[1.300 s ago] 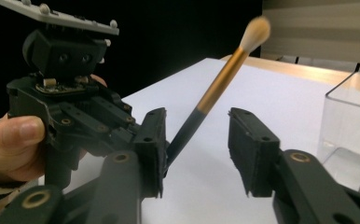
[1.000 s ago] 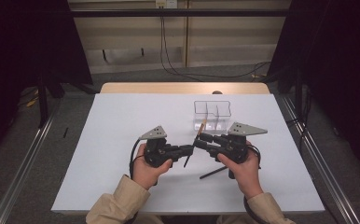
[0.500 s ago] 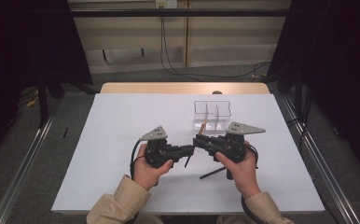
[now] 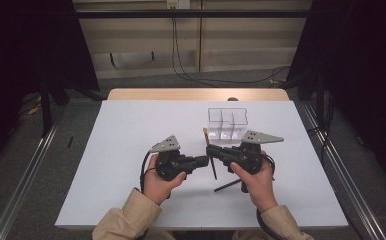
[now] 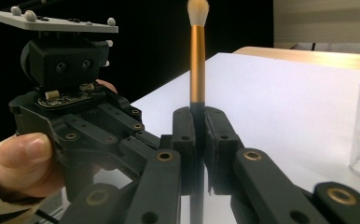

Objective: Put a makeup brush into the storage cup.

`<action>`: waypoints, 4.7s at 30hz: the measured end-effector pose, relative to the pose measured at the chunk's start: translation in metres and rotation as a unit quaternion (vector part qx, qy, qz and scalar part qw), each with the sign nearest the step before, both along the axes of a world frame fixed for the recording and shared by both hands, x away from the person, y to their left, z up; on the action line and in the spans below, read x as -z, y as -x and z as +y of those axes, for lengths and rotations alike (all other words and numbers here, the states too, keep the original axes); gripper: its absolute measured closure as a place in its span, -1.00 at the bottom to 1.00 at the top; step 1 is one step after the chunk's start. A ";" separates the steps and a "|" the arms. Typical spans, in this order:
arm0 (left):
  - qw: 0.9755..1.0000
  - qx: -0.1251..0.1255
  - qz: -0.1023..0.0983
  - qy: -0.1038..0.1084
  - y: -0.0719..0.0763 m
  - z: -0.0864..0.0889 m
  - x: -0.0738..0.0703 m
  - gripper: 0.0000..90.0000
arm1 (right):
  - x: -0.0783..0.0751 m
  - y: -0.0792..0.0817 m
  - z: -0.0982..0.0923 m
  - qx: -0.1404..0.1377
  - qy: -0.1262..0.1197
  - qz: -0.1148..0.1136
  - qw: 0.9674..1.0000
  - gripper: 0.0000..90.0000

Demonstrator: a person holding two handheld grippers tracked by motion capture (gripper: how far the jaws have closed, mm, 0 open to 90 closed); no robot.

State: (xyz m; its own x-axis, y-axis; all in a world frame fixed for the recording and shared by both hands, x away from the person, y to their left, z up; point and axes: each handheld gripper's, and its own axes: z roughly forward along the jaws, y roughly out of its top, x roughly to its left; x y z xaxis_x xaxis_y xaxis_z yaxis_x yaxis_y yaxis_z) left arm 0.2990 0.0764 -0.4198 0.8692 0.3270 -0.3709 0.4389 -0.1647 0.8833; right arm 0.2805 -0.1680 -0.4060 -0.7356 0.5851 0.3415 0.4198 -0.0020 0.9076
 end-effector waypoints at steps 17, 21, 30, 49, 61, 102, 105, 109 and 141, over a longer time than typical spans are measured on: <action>0.999 -0.009 -0.029 0.037 -0.006 0.007 0.001 0.01 | -0.004 0.003 -0.004 0.011 -0.011 -0.022 1.000 0.87; 0.999 -0.008 -0.031 0.034 -0.006 0.005 0.002 -0.26 | -0.004 0.004 -0.004 0.011 -0.014 -0.026 1.000 0.87; 0.999 -0.006 -0.034 0.040 -0.007 0.013 0.003 -0.72 | -0.006 0.006 -0.004 0.011 -0.014 -0.034 0.999 0.87; 0.996 0.008 -0.091 -0.003 -0.007 0.046 0.006 -0.98 | -0.007 0.006 -0.004 0.010 -0.011 -0.042 0.999 0.87; 0.995 -0.014 -0.097 -0.003 -0.008 0.074 0.005 -0.98 | -0.007 0.006 -0.006 0.013 -0.010 -0.048 0.999 0.87; 0.989 -0.090 -0.116 -0.033 0.002 0.160 0.006 -0.97 | -0.010 0.005 -0.010 0.022 -0.013 -0.059 0.998 0.87; 0.988 -0.093 -0.116 -0.036 0.003 0.164 0.007 -0.97 | -0.010 0.005 -0.010 0.024 -0.014 -0.059 0.998 0.87; 0.987 -0.098 -0.121 -0.042 0.005 0.171 0.009 -0.97 | -0.010 0.004 -0.011 0.028 -0.013 -0.061 0.998 0.87; 0.986 -0.114 -0.117 -0.045 0.008 0.190 0.015 -0.99 | -0.020 -0.020 -0.027 0.061 -0.011 -0.080 0.995 0.87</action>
State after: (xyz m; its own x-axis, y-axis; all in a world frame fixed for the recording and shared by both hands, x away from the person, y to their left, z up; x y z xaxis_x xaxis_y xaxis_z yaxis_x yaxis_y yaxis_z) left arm 0.2911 0.2669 -0.4345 0.8280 0.5457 -0.1287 0.2587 -0.1682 0.9512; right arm 0.3005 -0.1948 -0.3856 -0.7061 0.6666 0.2390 0.2649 -0.0643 0.9621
